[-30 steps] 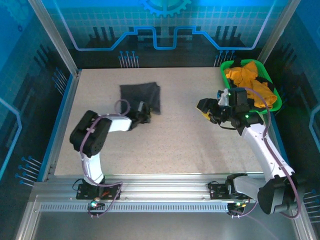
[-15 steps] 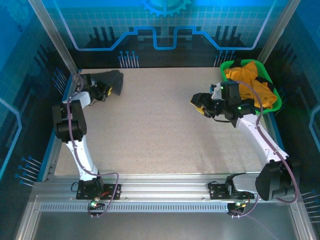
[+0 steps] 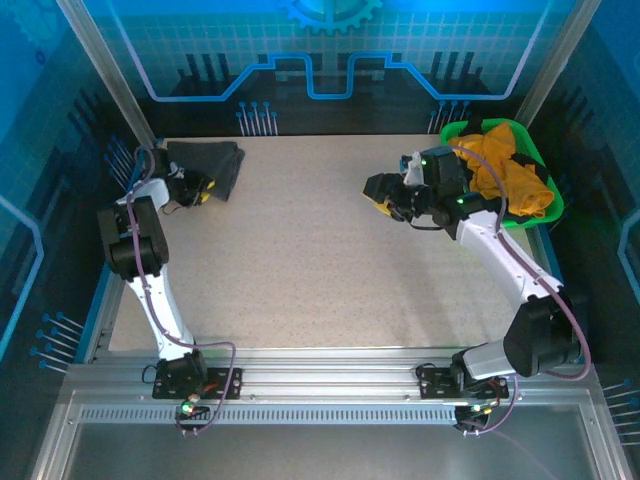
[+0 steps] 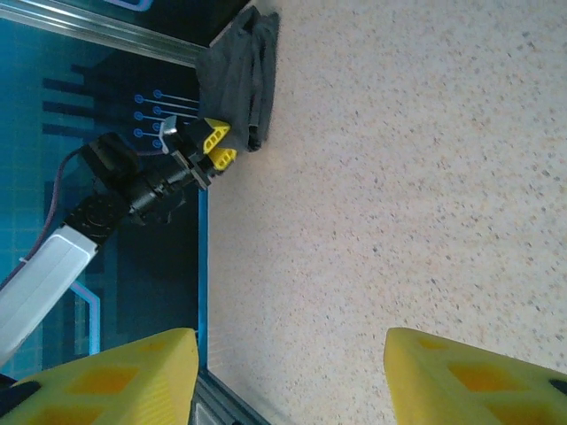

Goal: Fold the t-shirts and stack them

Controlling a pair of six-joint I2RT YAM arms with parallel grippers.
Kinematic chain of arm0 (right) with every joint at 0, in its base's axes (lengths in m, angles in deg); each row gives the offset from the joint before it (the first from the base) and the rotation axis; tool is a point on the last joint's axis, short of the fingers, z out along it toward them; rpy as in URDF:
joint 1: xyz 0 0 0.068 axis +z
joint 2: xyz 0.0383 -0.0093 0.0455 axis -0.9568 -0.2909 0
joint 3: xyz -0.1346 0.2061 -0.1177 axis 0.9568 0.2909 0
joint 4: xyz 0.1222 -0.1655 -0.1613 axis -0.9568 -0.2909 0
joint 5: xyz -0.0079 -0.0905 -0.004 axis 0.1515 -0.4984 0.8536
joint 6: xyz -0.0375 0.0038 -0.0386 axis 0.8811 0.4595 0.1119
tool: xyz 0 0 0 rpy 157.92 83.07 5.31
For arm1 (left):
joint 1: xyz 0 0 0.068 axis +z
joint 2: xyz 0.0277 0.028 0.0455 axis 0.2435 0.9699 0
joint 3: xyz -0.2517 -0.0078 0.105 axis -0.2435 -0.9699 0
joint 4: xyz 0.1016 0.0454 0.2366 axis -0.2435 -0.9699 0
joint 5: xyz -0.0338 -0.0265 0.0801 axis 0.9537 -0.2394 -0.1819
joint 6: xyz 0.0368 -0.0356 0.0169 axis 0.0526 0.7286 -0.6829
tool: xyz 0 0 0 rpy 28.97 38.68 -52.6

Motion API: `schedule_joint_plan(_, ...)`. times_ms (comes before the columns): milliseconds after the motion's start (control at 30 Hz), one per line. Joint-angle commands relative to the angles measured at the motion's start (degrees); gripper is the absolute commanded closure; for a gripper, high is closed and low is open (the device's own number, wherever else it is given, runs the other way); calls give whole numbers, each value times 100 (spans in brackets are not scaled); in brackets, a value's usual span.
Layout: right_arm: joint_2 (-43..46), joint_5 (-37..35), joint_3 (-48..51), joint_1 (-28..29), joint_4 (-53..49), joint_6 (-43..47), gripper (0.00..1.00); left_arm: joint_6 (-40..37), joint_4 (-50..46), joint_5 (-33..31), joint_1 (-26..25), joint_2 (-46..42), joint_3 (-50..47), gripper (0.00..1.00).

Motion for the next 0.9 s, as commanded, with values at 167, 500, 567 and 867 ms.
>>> schedule_joint_plan(167, 540, -486, -111, 39, 596, -251, 32, 1269, 367, -155, -429, -2097, -1130, 1)
schedule_joint_plan(500, 882, -726, -472, -210, -303, 152, 0, 1354, -1300, -3283, -1963, -5470, -2281, 1)
schedule_joint_plan(567, 1111, -1152, -459, -253, -782, 480, 0, 1381, -2029, -4452, -2433, -5984, -2421, 1)
schedule_joint_plan(867, 2412, -4955, 1287, -297, -1687, 2177, 0, -1878, -1543, -6464, -3265, -7925, -4715, 1)
